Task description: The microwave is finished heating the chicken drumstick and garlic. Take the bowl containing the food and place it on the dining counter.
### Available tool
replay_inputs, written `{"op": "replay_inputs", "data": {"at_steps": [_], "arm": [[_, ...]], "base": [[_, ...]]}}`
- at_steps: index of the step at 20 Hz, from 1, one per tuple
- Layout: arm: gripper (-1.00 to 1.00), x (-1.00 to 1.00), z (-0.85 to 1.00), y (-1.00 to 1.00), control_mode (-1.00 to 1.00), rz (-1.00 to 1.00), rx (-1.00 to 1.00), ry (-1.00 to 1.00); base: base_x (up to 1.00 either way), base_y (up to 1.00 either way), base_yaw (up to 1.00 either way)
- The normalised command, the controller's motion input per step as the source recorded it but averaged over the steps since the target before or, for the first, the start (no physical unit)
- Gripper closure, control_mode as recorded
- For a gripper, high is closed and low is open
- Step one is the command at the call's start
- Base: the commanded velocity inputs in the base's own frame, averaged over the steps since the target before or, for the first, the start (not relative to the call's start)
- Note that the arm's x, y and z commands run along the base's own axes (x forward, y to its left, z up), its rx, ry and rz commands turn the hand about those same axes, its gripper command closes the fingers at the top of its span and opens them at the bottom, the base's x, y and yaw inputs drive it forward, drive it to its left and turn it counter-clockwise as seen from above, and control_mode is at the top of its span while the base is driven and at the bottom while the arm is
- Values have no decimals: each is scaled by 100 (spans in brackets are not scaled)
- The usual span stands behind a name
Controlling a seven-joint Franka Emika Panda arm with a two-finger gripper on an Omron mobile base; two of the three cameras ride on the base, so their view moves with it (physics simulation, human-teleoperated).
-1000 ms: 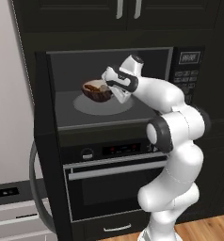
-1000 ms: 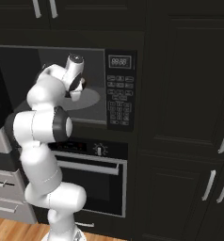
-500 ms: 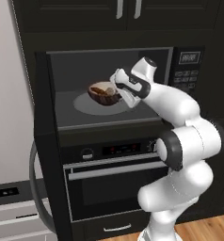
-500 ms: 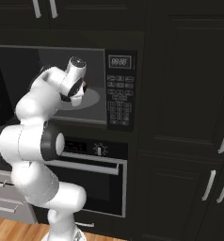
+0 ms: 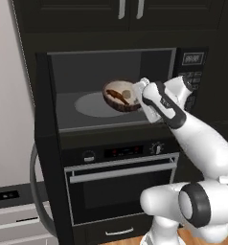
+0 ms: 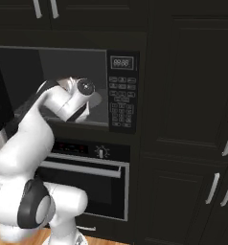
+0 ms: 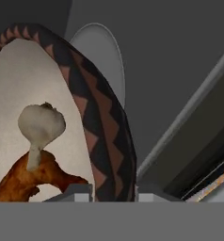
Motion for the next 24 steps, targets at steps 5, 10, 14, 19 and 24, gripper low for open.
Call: {"op": "replay_inputs", "data": {"at_steps": [5, 10, 14, 19, 24], "arm": [[100, -100, 60, -5, -100, 0, 0, 4], [100, -100, 74, -1, -100, 1, 0, 13], [100, -100, 46, -8, -100, 3, 0, 5], [100, -99, 4, -6, -100, 9, 0, -4], [100, -24, 0, 0, -100, 5, 0, -1]], "base": [[0, 0, 0], [0, 0, 0], [0, 0, 0], [0, 0, 0], [0, 0, 0]]}}
